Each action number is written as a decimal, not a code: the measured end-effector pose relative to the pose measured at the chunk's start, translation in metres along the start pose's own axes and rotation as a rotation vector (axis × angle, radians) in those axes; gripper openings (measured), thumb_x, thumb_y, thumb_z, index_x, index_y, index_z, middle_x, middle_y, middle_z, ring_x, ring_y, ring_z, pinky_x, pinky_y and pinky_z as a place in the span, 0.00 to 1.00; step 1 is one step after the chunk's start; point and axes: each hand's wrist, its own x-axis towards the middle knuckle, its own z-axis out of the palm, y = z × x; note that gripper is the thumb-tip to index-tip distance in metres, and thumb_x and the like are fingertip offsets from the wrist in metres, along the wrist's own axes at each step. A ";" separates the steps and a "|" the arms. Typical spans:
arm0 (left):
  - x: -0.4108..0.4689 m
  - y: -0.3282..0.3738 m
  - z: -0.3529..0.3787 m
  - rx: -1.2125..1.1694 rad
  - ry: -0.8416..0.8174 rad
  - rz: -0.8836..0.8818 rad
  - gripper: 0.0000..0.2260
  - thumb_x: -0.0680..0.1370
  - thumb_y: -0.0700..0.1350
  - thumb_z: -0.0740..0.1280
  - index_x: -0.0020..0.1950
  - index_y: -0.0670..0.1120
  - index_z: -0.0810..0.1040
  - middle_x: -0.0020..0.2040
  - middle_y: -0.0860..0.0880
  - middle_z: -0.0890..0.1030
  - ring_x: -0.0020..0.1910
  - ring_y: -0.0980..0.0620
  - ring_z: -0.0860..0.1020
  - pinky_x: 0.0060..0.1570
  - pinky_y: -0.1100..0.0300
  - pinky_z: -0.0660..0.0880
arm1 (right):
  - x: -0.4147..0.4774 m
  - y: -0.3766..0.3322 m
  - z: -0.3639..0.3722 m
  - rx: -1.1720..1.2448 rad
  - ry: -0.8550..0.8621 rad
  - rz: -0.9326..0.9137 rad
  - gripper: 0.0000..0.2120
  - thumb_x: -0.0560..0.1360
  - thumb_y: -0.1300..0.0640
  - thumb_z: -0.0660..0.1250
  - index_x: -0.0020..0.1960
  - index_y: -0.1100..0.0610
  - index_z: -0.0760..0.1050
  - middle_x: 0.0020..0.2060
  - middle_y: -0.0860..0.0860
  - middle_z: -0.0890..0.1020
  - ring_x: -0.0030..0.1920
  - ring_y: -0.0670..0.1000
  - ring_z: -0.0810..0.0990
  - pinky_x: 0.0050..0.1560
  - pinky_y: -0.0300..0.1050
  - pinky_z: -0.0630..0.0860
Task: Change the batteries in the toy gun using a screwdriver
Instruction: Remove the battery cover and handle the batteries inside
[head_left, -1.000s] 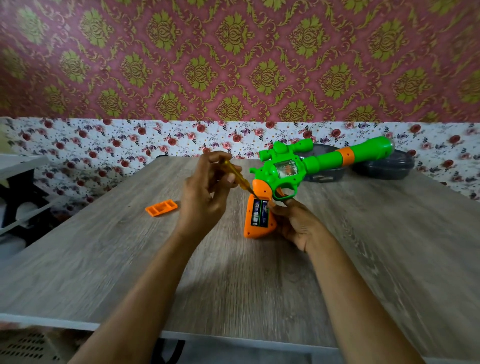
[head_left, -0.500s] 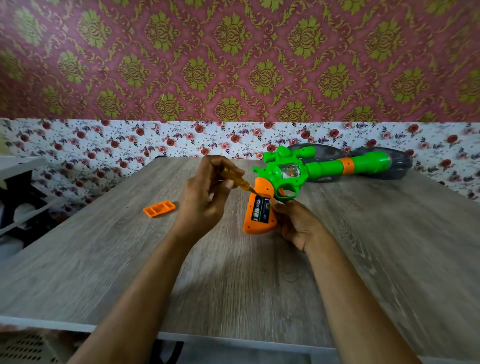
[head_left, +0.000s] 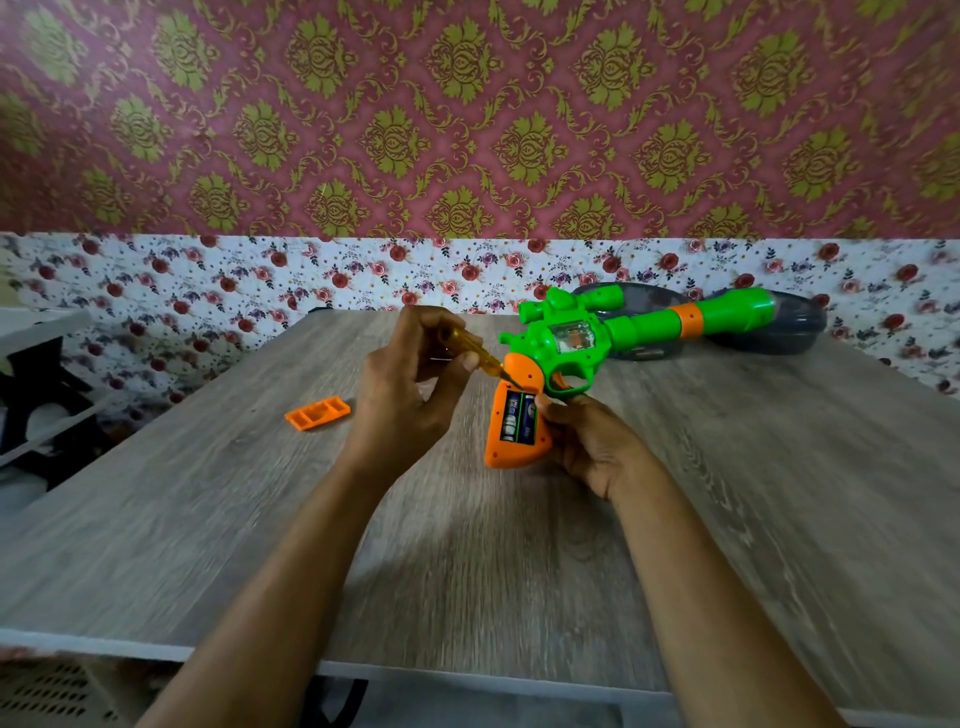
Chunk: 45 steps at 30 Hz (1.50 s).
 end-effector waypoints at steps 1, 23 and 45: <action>0.000 0.000 0.000 0.006 0.008 -0.009 0.10 0.76 0.45 0.66 0.53 0.45 0.69 0.47 0.52 0.81 0.49 0.58 0.82 0.49 0.63 0.79 | 0.000 0.000 0.000 0.005 -0.004 -0.002 0.11 0.76 0.64 0.60 0.57 0.58 0.73 0.36 0.49 0.84 0.34 0.46 0.83 0.33 0.41 0.81; -0.001 -0.002 0.002 0.004 0.029 -0.073 0.13 0.72 0.42 0.71 0.49 0.44 0.68 0.40 0.58 0.77 0.41 0.65 0.80 0.42 0.72 0.76 | 0.000 0.000 0.000 0.016 0.015 -0.006 0.08 0.76 0.64 0.60 0.48 0.54 0.75 0.32 0.47 0.85 0.33 0.43 0.83 0.32 0.39 0.80; -0.002 -0.005 0.021 -0.126 0.192 -0.332 0.09 0.76 0.37 0.68 0.53 0.48 0.74 0.41 0.46 0.82 0.40 0.54 0.83 0.43 0.56 0.81 | 0.001 0.006 0.005 -0.137 0.108 0.003 0.07 0.74 0.65 0.65 0.46 0.55 0.77 0.29 0.46 0.84 0.30 0.42 0.82 0.33 0.39 0.80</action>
